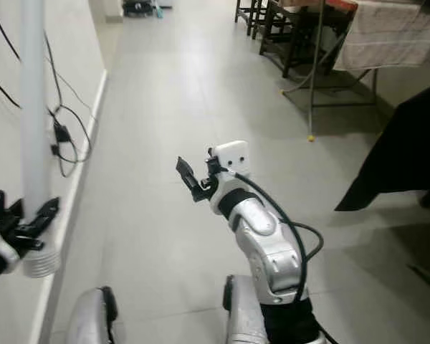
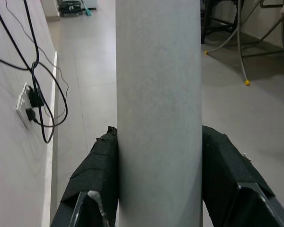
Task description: Building children table
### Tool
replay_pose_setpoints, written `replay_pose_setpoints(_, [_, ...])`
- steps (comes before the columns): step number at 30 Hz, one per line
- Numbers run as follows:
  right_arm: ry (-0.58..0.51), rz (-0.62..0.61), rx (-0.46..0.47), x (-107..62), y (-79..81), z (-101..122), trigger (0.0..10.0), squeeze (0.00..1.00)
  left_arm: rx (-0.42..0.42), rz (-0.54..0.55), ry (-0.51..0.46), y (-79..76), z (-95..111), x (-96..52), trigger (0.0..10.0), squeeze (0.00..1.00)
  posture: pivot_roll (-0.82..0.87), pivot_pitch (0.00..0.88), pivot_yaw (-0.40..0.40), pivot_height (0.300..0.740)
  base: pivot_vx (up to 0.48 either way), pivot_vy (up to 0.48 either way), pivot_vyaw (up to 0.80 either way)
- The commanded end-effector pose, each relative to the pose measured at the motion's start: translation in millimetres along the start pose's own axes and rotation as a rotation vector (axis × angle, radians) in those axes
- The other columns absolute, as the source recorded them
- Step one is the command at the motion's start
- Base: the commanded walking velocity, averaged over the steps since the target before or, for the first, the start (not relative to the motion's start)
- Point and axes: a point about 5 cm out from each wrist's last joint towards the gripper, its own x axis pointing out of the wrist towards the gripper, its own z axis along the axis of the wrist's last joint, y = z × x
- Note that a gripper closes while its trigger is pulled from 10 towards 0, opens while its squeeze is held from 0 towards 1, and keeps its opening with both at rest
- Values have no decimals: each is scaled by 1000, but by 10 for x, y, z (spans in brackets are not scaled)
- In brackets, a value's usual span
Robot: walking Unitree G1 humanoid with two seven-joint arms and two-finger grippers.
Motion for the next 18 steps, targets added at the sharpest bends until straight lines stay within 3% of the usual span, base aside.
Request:
replay_pose_setpoints(1, [-8,37,41,-30,-13,22,10000,0,3,-24,-7,-33,0,27,10000,0,91,0,-42,550,0,0,0])
replay_pose_setpoints(3, [-6,54,52,-35,-15,18,10000,0,3,-30,-12,-41,6,38,10000,0,91,0,-42,555,0,0,0])
replay_pose_setpoints(9, [-25,223,205,-31,53,104,10000,0,-6,-159,-34,-120,82,44,10000,0,101,0,-51,580,0,0,0])
replay_pose_setpoints(11, [-25,223,205,-31,53,104,10000,0,-6,-159,-34,-120,82,44,10000,0,101,0,-51,580,0,0,0])
replay_pose_setpoints(13, [-31,328,320,-26,116,160,10000,0,-17,-232,-37,-152,112,34,10000,0,106,0,-58,590,0,0,0])
replay_pose_setpoints(18, [-51,482,444,-54,200,245,10000,0,-43,-359,-37,-244,145,-1,10000,0,110,0,-65,605,0,0,0])
